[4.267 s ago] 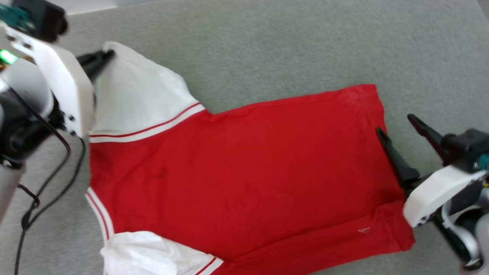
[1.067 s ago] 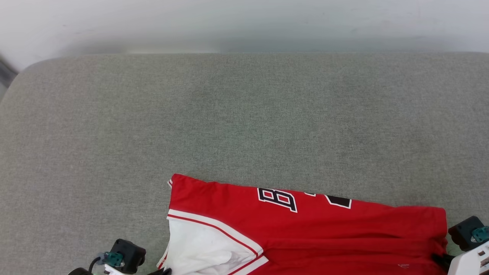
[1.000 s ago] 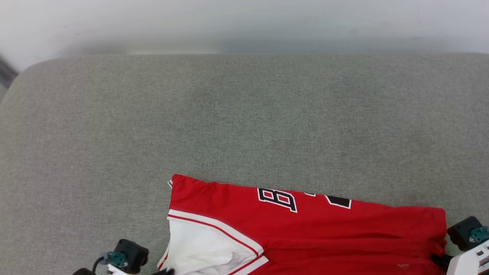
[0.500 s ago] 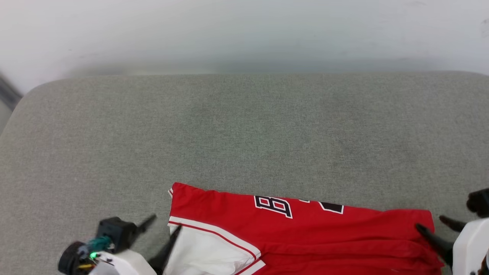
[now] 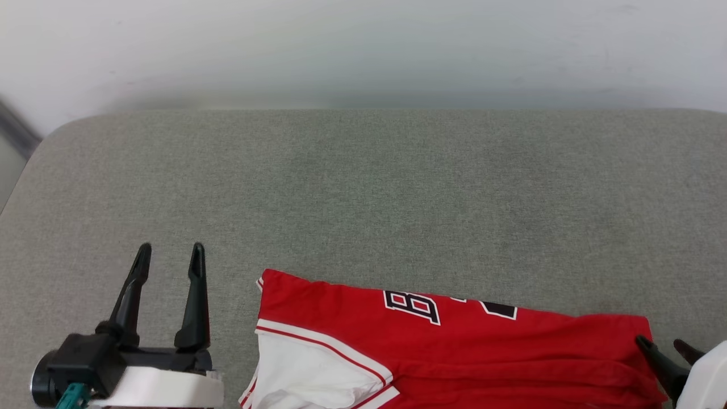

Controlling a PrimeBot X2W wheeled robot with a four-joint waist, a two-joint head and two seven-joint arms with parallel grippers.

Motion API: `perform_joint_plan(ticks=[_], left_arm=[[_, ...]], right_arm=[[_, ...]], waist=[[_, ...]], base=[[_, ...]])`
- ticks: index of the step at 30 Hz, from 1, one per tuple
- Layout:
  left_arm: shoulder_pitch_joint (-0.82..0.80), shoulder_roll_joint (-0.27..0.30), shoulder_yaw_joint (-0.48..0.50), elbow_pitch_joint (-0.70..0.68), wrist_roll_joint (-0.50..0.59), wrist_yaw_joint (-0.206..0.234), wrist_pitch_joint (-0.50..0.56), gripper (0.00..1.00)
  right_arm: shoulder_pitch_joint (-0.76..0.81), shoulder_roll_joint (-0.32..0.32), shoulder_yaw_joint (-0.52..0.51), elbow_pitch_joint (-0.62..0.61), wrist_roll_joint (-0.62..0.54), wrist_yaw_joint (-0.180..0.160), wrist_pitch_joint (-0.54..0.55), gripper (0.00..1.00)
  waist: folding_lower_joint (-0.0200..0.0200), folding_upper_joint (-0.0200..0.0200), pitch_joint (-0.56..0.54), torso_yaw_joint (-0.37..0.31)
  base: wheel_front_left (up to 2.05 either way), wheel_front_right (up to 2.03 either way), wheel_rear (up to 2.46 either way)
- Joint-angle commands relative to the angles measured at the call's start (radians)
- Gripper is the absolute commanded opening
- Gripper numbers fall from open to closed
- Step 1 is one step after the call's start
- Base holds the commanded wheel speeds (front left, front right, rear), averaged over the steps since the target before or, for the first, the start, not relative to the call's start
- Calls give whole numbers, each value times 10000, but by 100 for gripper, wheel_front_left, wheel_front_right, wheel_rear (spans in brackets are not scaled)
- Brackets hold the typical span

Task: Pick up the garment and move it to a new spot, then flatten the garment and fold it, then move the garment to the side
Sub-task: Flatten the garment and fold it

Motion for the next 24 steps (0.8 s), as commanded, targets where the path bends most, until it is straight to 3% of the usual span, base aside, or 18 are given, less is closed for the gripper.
perform_joint_plan(ticks=[1, 5, 10, 17, 24], left_arm=[[378, -323, 304, -23, 350, -193, -29, 100], [958, -1018, 878, 242, 1656, -893, -27, 100], [1316, -1826, 1465, 523, 2449, -1606, -29, 100], [1063, -2505, 2036, 760, 3049, -2555, -30, 100], [756, -2869, 2330, 886, 3434, -3103, -30, 100]], right_arm=[[197, 238, -174, -40, -154, -4, 92, 100], [419, 836, -783, -38, -565, -4, 275, 100], [602, 1181, -1216, 152, -933, -4, 641, 100], [99, 1188, -1561, 850, -795, -4, 1060, 100], [-122, 1043, -1130, 1683, -337, -4, 1184, 100]], waist=[[0, 0, 26, 37], [0, 0, 48, 132], [0, 0, 70, 234], [0, 0, 261, 378], [0, 0, 722, 607]], base=[[0, 0, 0], [0, 0, 0], [0, 0, 0], [0, 0, 0], [0, 0, 0]])
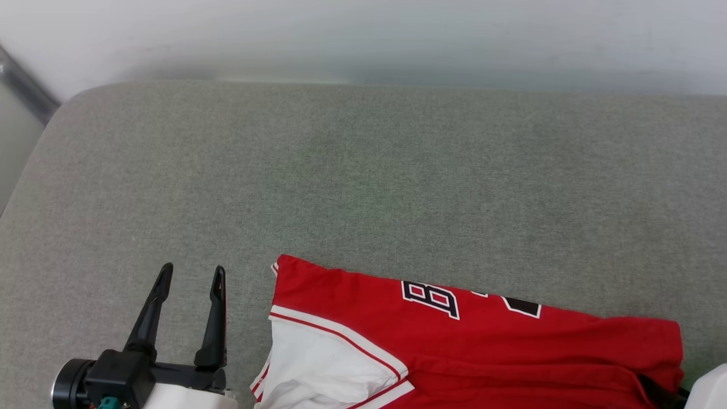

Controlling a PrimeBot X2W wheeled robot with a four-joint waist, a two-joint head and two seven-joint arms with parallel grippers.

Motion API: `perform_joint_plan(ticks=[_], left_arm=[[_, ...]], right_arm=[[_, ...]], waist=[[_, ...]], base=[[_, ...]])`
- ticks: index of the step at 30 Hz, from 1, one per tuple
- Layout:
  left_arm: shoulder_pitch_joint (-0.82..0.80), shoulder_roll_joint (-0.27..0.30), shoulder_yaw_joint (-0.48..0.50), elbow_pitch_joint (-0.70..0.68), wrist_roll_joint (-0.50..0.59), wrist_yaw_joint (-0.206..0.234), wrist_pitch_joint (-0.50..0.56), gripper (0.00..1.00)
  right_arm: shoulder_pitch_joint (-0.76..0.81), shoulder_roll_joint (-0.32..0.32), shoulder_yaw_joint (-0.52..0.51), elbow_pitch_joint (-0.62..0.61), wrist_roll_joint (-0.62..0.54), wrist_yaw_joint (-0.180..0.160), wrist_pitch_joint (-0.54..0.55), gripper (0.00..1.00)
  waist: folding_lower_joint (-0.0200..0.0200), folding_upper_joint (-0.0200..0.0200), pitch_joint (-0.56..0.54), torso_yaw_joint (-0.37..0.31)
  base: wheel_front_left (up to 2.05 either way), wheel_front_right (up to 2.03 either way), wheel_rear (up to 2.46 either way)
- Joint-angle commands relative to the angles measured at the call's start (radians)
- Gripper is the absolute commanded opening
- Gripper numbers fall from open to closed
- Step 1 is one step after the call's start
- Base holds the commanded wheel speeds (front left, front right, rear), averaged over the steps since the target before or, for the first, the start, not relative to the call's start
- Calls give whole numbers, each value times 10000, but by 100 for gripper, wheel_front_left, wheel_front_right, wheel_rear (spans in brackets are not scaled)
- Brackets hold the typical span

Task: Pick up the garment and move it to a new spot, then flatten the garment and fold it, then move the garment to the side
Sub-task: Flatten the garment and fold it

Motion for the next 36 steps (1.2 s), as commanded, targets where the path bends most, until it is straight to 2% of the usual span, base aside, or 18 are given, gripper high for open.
perform_joint_plan(ticks=[1, 10, 13, 14, 15, 16, 17, 25, 36], left_arm=[[-127, -94, 32, 56, 91, -90, -23, 100], [-326, -327, 139, 227, 292, -333, -23, 100], [-466, -294, 171, 329, 345, -364, -23, 100], [-502, -276, 162, 360, 359, -372, -23, 100], [-542, -270, 158, 383, 365, -385, -23, 100], [-575, -274, 163, 393, 363, -395, -23, 100], [-593, -280, 170, 405, 365, -395, -23, 100], [-499, -228, 301, 388, 412, -412, -24, 100], [-534, -139, 332, 362, 342, -424, -24, 100]], right_arm=[[-73, 9, 96, 261, 72, -4, 1, 100], [-57, 454, 1380, 1020, 735, 59, 15, 100], [-108, 417, 1777, 1064, 863, 62, -22, 100], [-129, 375, 1842, 1095, 853, 62, -74, 85], [-168, 344, 1892, 1135, 838, 62, -141, 42], [-224, 319, 1933, 1153, 831, 62, -227, 19], [-304, 271, 1937, 1155, 810, 62, -366, 0], [-508, -231, 1428, 1257, 580, -8, -1151, 0], [-1351, -803, -562, 1826, -382, -11, -2034, 0]], waist=[[0, 0, 164, 133], [0, 0, 440, 315], [0, 0, 459, 267], [0, 0, 454, 253], [0, 0, 442, 239], [0, 0, 430, 224], [0, 0, 417, 209], [0, 0, 318, 67], [0, 0, 326, -161]], base=[[0, 0, 0], [0, 0, 0], [0, 0, 0], [0, 0, 0], [0, 0, 0], [0, 0, 0], [0, 0, 0], [0, 0, 0], [0, 0, 0]])
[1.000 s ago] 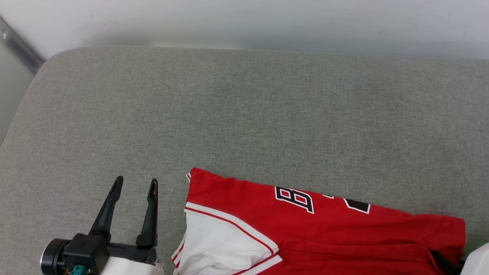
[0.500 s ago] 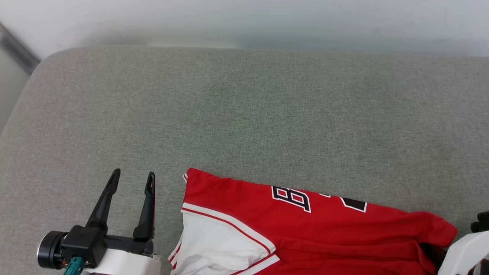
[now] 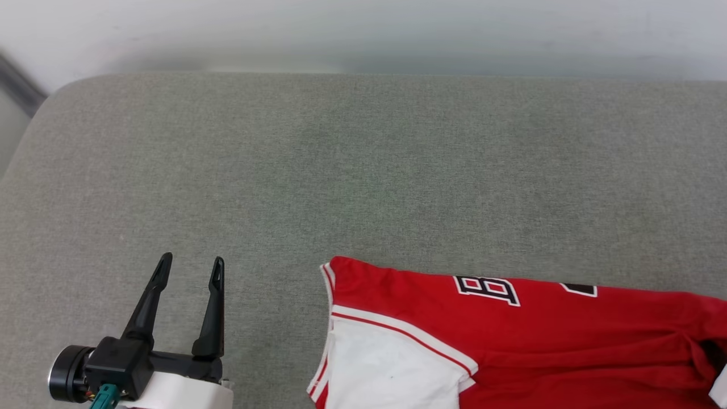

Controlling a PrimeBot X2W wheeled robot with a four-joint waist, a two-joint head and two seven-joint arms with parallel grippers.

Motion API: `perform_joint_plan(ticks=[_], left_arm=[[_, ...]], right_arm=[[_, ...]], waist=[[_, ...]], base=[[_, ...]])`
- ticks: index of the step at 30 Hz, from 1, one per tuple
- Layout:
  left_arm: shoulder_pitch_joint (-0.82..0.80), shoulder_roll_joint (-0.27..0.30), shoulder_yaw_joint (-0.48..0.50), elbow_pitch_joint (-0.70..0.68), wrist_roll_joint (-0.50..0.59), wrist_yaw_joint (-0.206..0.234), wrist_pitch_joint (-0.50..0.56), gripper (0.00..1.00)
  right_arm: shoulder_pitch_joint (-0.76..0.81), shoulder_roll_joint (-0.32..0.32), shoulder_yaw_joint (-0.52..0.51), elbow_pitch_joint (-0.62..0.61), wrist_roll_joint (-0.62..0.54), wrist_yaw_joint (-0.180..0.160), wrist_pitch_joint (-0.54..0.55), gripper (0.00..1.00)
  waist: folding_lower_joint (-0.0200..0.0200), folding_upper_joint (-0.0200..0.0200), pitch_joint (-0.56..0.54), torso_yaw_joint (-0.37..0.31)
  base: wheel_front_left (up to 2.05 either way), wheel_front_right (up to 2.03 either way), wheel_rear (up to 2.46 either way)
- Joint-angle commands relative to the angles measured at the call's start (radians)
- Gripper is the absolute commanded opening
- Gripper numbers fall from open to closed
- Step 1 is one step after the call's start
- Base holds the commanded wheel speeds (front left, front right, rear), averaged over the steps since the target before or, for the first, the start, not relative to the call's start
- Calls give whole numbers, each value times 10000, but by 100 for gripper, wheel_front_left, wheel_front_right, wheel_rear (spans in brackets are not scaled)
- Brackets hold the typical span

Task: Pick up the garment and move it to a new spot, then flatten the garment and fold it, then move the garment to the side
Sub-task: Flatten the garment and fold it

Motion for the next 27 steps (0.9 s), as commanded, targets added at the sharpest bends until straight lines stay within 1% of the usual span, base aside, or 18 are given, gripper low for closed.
perform_joint_plan(ticks=[1, 5, 8, 11, 15, 20, 24, 27], left_arm=[[-75, 35, -6, -6, -46, -12, -24, 100], [64, 43, -3, 62, -74, -13, -24, 100], [249, -3, 57, 102, -78, -14, -24, 100], [350, -23, -8, 115, -84, -14, -24, 100], [474, -28, -35, 59, -102, -15, -24, 100], [620, -92, -82, 57, -100, -15, -24, 100], [717, -111, -150, 127, -117, -14, -24, 100], [673, -110, -230, 162, -146, -16, -24, 100]], right_arm=[[-140, -102, -109, 103, -96, -21, -51, 0], [-294, 23, -302, 113, -105, -18, 65, 0], [-41, 134, -156, -256, -16, -16, 320, 0], [306, 261, 132, -964, 199, -15, 708, 0], [875, 507, 555, -2228, 377, -15, 1405, 0], [1498, 1073, 1228, -3807, 660, -13, 2217, 0], [1719, 1631, 1848, -4628, 913, -13, 2759, 0], [1730, 1901, 2396, -4966, 1162, -13, 3015, 0]], waist=[[-1, 0, -7, -18], [-1, 0, -181, -110], [-1, 0, -416, -214], [-1, 0, -631, -308], [-1, 0, -818, -361], [-1, 0, -925, -365], [-1, 0, -999, -261], [-1, 0, -1056, -117]], base=[[0, 0, 0], [0, 0, 0], [0, 0, 0], [0, 0, 0], [0, 0, 0], [0, 0, 0], [0, 0, 0], [0, 0, 0]])
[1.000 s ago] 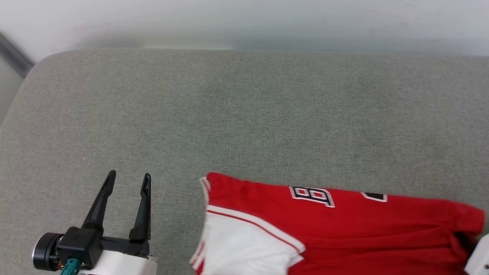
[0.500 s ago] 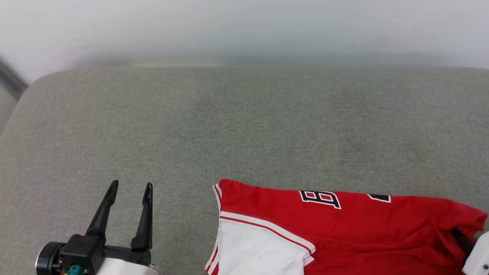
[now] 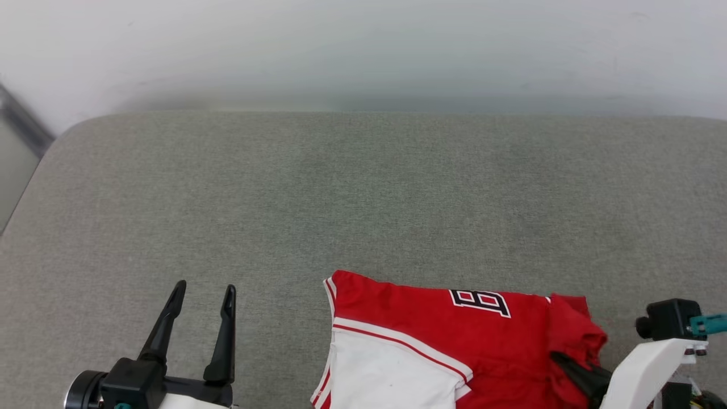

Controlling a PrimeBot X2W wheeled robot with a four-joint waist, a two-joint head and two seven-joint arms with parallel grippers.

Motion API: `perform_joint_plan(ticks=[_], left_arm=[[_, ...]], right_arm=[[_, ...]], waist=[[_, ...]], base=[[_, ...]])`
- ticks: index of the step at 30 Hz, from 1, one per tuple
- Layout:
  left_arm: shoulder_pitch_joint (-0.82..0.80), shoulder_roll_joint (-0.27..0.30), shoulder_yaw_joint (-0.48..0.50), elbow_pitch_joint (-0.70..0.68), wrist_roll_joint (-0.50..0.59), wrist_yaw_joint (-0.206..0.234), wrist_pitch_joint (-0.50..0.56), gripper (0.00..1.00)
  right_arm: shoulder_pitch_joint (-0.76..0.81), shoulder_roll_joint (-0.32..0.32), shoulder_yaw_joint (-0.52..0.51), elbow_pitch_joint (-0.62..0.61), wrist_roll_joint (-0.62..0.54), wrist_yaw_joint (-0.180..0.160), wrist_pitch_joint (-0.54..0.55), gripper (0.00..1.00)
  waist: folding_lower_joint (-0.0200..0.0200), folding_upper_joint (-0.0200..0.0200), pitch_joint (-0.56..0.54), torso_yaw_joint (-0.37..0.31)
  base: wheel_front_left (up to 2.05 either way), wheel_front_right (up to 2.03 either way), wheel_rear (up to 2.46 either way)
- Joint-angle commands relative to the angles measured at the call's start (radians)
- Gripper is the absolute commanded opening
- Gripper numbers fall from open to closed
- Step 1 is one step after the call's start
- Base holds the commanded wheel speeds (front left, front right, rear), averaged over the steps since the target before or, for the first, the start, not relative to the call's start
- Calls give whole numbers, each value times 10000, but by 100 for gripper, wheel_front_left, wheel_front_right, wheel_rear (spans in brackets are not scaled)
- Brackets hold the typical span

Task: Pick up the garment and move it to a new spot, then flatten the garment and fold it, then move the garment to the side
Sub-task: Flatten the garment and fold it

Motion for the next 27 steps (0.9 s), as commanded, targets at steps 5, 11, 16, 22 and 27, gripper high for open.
perform_joint_plan(ticks=[5, 11, 16, 22, 27], left_arm=[[98, -69, -20, 74, -139, -14, -24, 100], [292, 62, -141, 288, -202, -16, -24, 100], [245, 106, -192, 378, -248, -16, -22, 100], [250, 128, -225, 448, -272, -16, -22, 100], [273, 103, -207, 409, -195, -16, -24, 100]], right_arm=[[193, 193, 550, 96, 1246, -4, -348, 0], [-89, 184, 1645, 1098, 2433, -4, -1484, 0], [-656, 183, 2685, 2165, 3152, -4, -2469, 0], [-1678, 181, 3686, 3670, 3665, -2, -3666, 0], [-2545, 177, 4360, 5033, 3931, -4, -4407, 0]], waist=[[0, 0, -181, 437], [0, 0, -302, 799], [0, 0, -342, 1104], [0, 0, -373, 1403], [0, 0, -427, 1572]], base=[[0, 0, 0], [0, 0, 0], [0, 0, 0], [0, 0, 0], [0, 0, 0]])
